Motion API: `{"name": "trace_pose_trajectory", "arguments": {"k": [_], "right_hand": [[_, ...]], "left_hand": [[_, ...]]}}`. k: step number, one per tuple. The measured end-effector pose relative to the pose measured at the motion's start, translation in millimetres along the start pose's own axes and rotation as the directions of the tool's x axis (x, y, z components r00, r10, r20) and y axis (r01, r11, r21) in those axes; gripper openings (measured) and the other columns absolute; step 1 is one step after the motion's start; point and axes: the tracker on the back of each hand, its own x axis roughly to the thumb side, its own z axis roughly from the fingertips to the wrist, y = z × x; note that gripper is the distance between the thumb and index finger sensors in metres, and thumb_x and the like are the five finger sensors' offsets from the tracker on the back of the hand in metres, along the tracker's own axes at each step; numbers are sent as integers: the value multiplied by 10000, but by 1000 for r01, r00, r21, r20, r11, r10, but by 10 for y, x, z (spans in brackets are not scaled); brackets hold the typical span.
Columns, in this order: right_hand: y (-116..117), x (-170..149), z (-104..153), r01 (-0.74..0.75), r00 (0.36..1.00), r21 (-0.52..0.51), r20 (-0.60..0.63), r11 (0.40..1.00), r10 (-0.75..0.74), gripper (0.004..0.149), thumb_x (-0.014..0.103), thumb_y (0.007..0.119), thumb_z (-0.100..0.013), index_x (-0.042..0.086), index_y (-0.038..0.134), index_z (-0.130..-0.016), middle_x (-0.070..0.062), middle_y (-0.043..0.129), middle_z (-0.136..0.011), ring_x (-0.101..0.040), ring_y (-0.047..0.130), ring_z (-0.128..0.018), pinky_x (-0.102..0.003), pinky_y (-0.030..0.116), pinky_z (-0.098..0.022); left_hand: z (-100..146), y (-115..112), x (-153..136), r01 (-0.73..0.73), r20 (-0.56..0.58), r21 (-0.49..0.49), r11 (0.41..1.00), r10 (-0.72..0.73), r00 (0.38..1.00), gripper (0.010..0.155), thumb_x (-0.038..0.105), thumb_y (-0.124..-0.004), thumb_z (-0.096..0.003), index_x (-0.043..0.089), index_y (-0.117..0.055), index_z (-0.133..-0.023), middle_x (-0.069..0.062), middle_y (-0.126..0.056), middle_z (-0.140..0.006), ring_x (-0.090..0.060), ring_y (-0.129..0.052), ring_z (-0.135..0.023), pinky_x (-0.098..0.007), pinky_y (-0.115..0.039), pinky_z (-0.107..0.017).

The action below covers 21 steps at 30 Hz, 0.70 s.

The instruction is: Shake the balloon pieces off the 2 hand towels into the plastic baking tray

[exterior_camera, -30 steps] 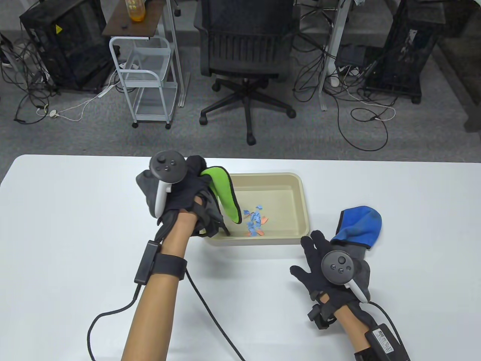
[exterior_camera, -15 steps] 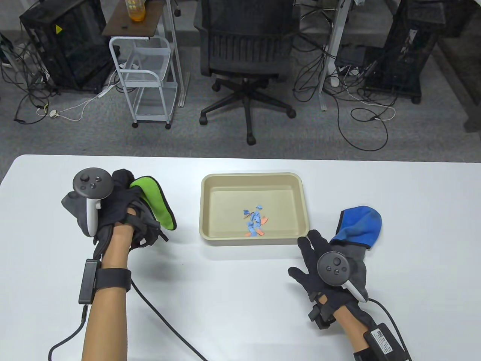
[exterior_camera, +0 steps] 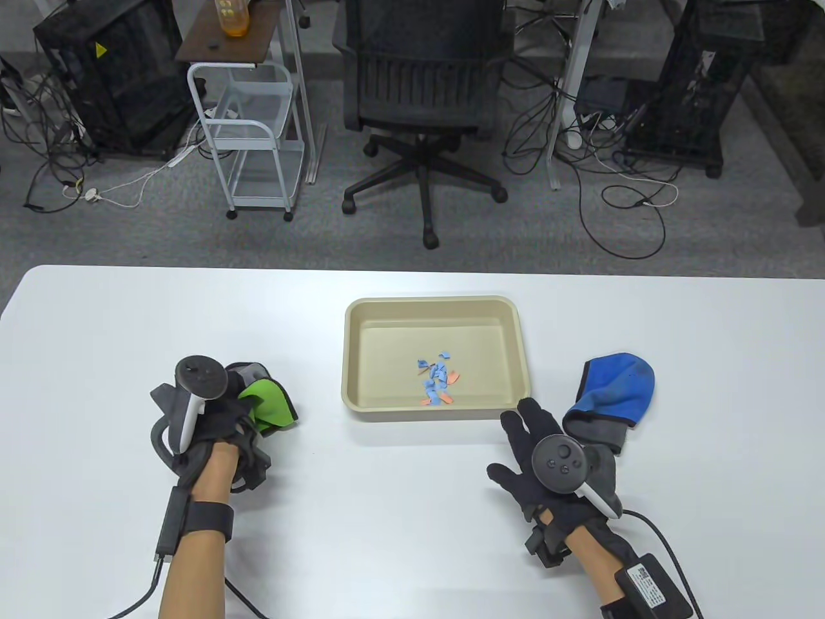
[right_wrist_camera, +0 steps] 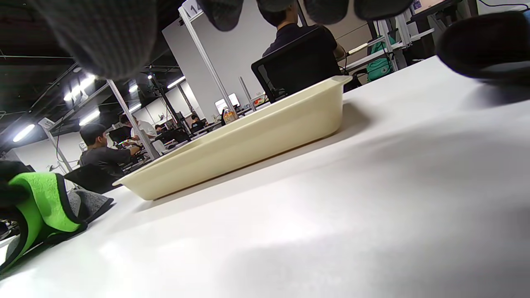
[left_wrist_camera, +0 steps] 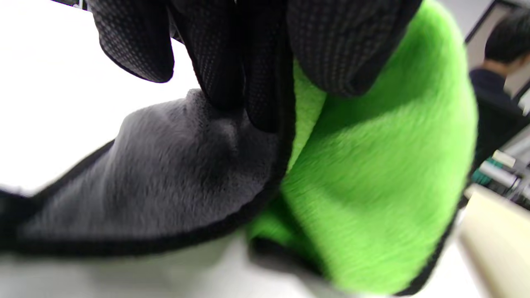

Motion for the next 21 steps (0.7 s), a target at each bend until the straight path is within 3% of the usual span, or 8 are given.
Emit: {"name": "trace_pose_trajectory", "arguments": {"k": [5, 7, 10, 16, 21], "right_hand": [[-3, 10, 7, -10, 1000, 11, 0, 1000, 10, 816, 557, 763, -388, 252, 371, -1036, -105, 210, -1179, -426, 314, -1055, -611, 454, -741], [-3, 12, 8, -6, 1000, 11, 1, 1000, 6, 818, 565, 756, -386, 254, 370, -1036, -106, 211, -1179, -426, 315, -1055, -611, 453, -741], [5, 13, 3, 3, 1000, 12, 1, 1000, -3, 816, 569, 749, -387, 257, 365, -1036, -106, 214, -1180, -426, 310, -1056, -613, 448, -742], [-23, 48, 12, 17, 1000, -3, 16, 1000, -17, 824, 572, 745, -386, 250, 355, -1037, -106, 212, -1179, -426, 309, -1055, -614, 446, -742], [-53, 85, 21, 28, 999, -12, 30, 1000, -28, 826, 575, 744, -386, 250, 355, -1037, -105, 213, -1178, -426, 308, -1056, -614, 446, -743]], "left_hand": [[-6, -314, -47, 116, 0, -76, 990, -116, 993, 423, 371, -797, -376, 460, -635, -756, 175, -833, -874, -159, -719, -1012, -519, -629, -706], [12, -330, -40, 122, 9, -39, 992, -121, 993, 424, 367, -790, -377, 463, -625, -756, 181, -815, -876, -157, -709, -1017, -519, -626, -708], [24, -328, -36, 124, 20, -94, 988, -122, 992, 445, 347, -772, -390, 463, -598, -782, 161, -773, -915, -176, -654, -1040, -529, -588, -721], [197, -166, -71, 61, 13, -119, 991, -59, 998, 618, 295, -718, -416, 503, -451, -933, 20, -457, -1088, -323, -466, -1095, -593, -483, -745], [429, 161, -110, -35, 46, -75, 997, 38, 998, 666, 265, -709, -421, 507, -399, -959, -31, -281, -1115, -368, -284, -1107, -642, -392, -748]]}}
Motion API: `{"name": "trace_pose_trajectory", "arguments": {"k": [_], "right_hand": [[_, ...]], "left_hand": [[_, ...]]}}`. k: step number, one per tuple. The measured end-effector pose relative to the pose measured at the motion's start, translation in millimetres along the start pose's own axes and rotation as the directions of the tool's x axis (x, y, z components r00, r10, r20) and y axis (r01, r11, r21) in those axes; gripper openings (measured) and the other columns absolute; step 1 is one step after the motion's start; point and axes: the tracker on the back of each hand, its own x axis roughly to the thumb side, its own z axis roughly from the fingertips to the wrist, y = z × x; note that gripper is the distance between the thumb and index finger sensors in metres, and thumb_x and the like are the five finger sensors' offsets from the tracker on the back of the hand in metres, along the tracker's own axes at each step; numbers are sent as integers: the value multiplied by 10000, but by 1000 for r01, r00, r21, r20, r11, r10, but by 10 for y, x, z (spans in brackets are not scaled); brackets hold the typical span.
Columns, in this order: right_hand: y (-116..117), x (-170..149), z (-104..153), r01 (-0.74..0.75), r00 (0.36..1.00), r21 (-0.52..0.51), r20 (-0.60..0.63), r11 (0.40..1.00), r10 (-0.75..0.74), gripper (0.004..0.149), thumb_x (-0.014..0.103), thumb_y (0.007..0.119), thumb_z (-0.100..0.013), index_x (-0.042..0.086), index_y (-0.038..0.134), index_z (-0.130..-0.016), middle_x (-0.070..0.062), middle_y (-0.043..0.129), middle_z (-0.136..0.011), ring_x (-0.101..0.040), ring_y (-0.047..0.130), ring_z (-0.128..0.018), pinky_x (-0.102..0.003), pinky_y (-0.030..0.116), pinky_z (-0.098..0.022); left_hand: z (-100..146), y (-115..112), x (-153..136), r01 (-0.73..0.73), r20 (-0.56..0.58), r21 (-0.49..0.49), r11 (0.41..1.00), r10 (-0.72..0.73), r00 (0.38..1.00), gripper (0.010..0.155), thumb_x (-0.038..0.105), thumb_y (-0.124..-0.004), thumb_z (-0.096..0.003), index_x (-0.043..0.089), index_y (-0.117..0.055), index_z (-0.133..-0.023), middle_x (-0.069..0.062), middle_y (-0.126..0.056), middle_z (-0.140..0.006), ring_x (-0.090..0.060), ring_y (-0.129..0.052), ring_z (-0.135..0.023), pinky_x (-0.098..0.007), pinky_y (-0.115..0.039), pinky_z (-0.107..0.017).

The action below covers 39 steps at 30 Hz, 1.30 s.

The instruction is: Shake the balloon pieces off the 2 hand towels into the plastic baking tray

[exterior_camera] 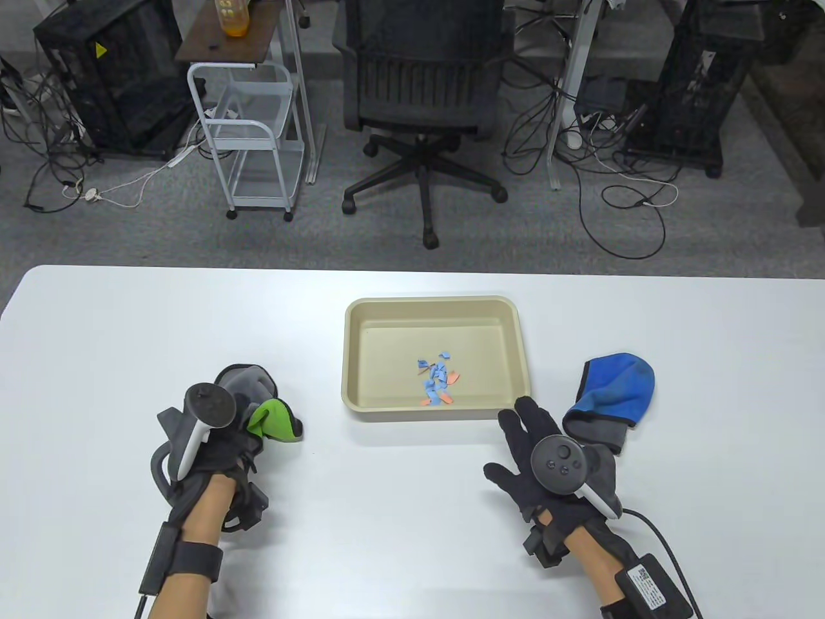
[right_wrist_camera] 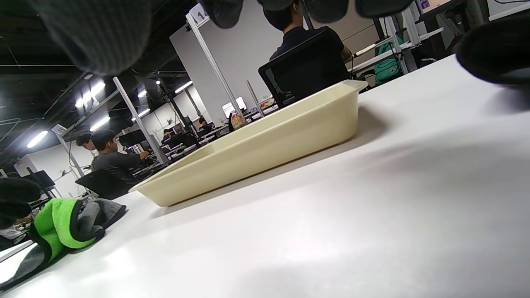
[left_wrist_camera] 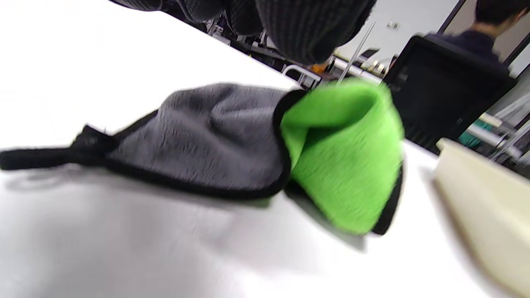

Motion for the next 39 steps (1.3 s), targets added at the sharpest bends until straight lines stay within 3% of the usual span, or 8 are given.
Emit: {"name": "trace_pose_trajectory", "arguments": {"k": [3, 6, 10, 14, 19, 24, 39], "right_hand": [[-22, 36, 10, 6, 1000, -12, 14, 1000, -6, 824, 576, 742, -386, 249, 357, -1037, -103, 211, -1179, -425, 307, -1057, -614, 446, -743], [-35, 85, 18, 16, 999, -19, 32, 1000, -15, 823, 577, 739, -387, 251, 354, -1037, -95, 212, -1182, -425, 307, -1057, -614, 445, -743], [-25, 150, 35, 17, 998, -19, 56, 1000, -16, 822, 582, 735, -386, 257, 354, -1037, -90, 209, -1183, -424, 306, -1059, -614, 445, -744], [-13, 197, 53, 19, 997, -18, 75, 1000, -17, 817, 588, 727, -387, 269, 352, -1039, -75, 214, -1189, -427, 301, -1059, -615, 444, -745], [0, 211, 57, 29, 996, -14, 80, 999, -27, 811, 599, 698, -388, 272, 342, -1040, -67, 215, -1192, -435, 305, -1061, -618, 445, -744], [37, 180, 62, 23, 997, 3, 73, 1000, -23, 804, 602, 693, -388, 283, 344, -1039, -75, 213, -1192, -435, 303, -1061, -621, 444, -743], [94, 186, 55, 4, 997, 32, 72, 999, -6, 805, 606, 690, -388, 284, 343, -1039, -80, 212, -1191, -426, 302, -1063, -624, 437, -744]], "left_hand": [[211, 218, 83, -111, 93, 44, 993, 106, 990, 680, 285, -730, -418, 517, -391, -960, -12, -258, -1119, -363, -231, -1108, -669, -368, -740], [448, 288, 296, -209, 234, 54, 976, 191, 953, 692, 376, -757, -407, 518, -383, -972, 2, -251, -1127, -377, -203, -1105, -689, -351, -730], [751, 103, 724, -233, 451, -4, 973, 209, 867, 721, 498, -742, -387, 497, -366, -1002, 4, -243, -1143, -380, -183, -1106, -695, -340, -725], [944, -244, 1089, -181, 556, -41, 983, 173, 813, 736, 553, -677, -377, 500, -319, -1017, 23, -213, -1156, -371, -148, -1110, -708, -310, -724], [1006, -822, 1359, -102, 578, -144, 984, 167, 798, 773, 608, -643, -365, 489, -259, -1025, 7, -172, -1155, -380, -108, -1106, -711, -297, -722], [962, -1226, 1407, -30, 592, -158, 987, 119, 797, 781, 616, -646, -358, 479, -267, -1027, -5, -215, -1158, -393, -170, -1109, -715, -319, -718], [994, -1228, 1376, -15, 597, -166, 986, 113, 794, 790, 617, -645, -360, 475, -245, -1026, -37, -208, -1155, -380, -161, -1110, -713, -310, -722]]}}
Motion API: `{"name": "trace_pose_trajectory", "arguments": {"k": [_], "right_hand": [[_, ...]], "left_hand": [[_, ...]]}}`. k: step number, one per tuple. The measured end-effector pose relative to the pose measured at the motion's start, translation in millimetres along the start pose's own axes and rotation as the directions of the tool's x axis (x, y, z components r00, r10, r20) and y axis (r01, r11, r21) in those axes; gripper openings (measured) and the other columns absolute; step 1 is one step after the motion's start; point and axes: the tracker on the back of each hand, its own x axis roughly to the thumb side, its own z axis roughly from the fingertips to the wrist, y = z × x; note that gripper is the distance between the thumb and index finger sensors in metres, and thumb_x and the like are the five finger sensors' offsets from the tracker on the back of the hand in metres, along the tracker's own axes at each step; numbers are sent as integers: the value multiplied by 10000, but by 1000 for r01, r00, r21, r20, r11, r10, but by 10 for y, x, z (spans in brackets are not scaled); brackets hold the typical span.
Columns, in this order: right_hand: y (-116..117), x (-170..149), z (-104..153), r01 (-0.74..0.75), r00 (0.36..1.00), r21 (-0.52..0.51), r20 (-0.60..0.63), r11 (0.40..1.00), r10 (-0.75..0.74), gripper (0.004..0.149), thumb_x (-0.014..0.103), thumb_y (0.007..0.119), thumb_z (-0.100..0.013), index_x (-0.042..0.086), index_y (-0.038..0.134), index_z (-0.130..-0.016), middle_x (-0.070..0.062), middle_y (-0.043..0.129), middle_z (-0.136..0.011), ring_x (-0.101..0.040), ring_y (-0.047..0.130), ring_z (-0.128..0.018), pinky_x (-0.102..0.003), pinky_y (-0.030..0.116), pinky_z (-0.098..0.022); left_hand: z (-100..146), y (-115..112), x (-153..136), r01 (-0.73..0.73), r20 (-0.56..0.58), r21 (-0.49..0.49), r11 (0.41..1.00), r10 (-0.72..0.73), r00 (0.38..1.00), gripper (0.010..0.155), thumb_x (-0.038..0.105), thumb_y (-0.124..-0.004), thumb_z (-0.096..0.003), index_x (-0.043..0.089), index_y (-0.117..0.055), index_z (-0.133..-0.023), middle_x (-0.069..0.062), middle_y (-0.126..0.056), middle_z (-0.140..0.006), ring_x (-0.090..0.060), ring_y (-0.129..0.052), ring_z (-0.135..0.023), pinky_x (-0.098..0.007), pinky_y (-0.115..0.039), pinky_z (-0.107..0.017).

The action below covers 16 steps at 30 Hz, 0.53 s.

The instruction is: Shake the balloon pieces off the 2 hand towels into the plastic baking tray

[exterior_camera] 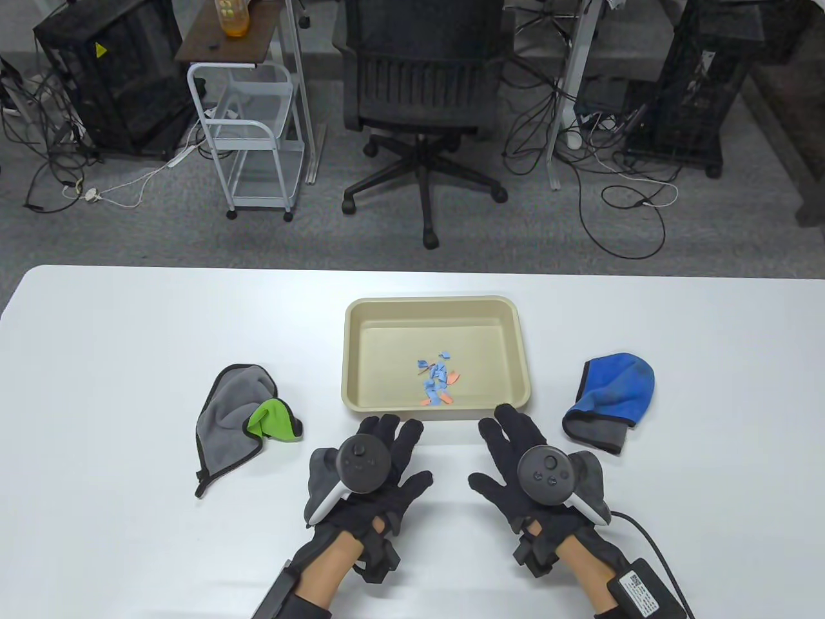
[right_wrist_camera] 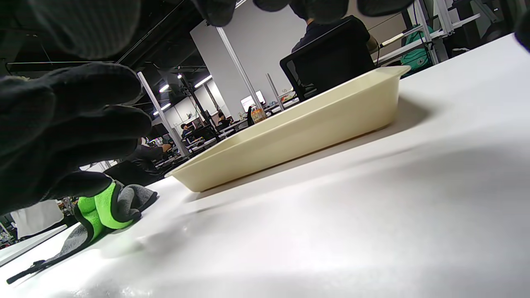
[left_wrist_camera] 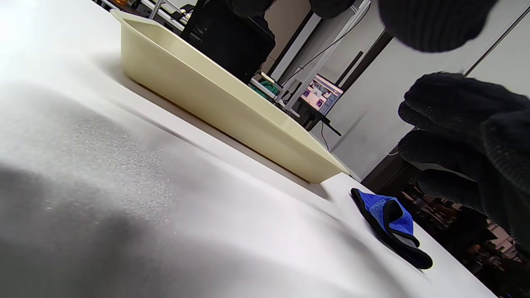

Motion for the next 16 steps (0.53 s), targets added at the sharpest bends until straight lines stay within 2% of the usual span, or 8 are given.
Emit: {"name": "trace_pose_trajectory", "arguments": {"k": [16], "right_hand": [[29, -2, -17, -20, 1000, 17, 2, 1000, 20, 802, 604, 692, -387, 277, 357, -1038, -79, 215, -1190, -424, 306, -1064, -625, 434, -744]], "left_hand": [[-9, -12, -5, -8, -2, -20, 1000, 8, 1000, 790, 618, -643, -359, 470, -249, -1028, -37, -213, -1155, -384, -164, -1109, -712, -310, -722]]}}
